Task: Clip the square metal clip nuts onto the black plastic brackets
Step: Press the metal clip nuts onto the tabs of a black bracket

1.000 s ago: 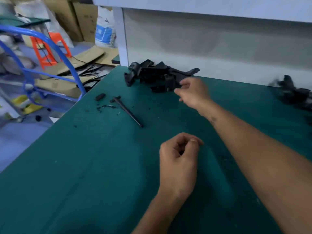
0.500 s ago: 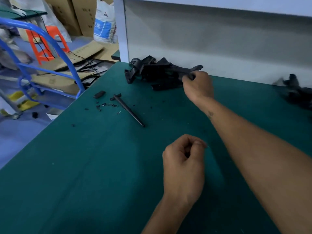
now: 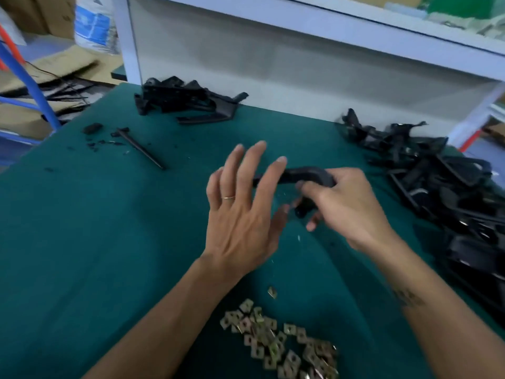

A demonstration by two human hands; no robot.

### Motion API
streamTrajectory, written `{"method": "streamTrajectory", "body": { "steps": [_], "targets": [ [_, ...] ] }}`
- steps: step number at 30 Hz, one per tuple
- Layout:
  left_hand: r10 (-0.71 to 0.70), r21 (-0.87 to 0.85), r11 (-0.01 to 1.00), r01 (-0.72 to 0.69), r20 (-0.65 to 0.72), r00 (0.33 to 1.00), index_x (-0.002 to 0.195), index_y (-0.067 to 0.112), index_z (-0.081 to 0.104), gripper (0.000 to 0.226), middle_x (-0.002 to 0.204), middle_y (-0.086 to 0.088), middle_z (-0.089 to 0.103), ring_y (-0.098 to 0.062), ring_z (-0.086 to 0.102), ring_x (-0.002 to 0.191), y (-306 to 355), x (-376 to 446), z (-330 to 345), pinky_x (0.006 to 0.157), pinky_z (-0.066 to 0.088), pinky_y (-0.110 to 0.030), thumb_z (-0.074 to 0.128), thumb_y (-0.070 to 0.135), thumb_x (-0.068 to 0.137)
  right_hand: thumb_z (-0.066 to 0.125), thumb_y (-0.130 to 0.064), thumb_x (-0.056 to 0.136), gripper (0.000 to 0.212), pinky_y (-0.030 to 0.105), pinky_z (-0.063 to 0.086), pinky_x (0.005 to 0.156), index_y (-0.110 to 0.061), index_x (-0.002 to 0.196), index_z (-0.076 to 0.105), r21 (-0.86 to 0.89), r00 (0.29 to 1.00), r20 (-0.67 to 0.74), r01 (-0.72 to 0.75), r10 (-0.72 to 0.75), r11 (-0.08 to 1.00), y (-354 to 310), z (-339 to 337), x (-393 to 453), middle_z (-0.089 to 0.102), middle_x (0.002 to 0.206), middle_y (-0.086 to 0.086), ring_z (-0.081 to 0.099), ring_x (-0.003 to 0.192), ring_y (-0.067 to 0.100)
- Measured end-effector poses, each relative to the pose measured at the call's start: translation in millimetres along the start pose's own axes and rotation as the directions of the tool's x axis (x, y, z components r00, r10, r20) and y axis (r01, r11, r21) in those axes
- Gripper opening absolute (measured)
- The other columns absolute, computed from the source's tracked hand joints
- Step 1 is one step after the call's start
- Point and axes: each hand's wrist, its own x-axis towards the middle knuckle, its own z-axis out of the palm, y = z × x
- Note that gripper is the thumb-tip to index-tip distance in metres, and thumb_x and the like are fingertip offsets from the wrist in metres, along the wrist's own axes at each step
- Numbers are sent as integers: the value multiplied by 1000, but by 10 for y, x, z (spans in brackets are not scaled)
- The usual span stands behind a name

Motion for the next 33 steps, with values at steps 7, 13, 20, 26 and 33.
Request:
{"method": "streamTrajectory", "body": {
  "steps": [7,13,20,26,33],
  "targets": [
    [-66,16,998,64,197,978,152,17,24,60,128,-3,54,-28,66,88,239,7,-190,68,48,-40,44,39,99,71,-20,84,15,22,33,39,-11,95,74,277,968,240,1,-70,961,-47,-22,-202,69,70,3,46,43,12],
    [-230,-453,755,474,494,838,112,19,59,27,97,3,68,-17,65,82,-15,143,-230,67,54,-40,64,38,94,66,-21,99,26,33,44,48,0,84,72,270,980,49,171,-190,948,136,139,-289,72,64,6,57,53,19],
    [-112,-535,146,832,827,552,115,8,64,20,99,-5,75,-22,74,85,-270,156,-253,52,53,-25,63,14,96,65,-40,98,45,32,33,47,-14,62,63,60,970,-18,242,-242,968,183,309,-225,54,49,1,44,48,13],
    [-147,-490,-148,859,870,471,105,6,52,17,78,-2,55,-13,54,60,-410,102,-198,42,36,-21,61,11,92,66,-28,96,18,38,35,55,-21,83,75,196,977,38,198,-209,961,572,320,-467,59,64,5,46,58,28],
    [30,-431,-455,779,867,497,78,13,52,22,73,4,58,-5,32,53,-308,120,-38,39,29,-14,48,9,99,79,-10,81,29,43,43,60,-17,108,76,89,809,535,234,-245,968,642,127,-611,59,105,-8,49,70,15]
  ]
}}
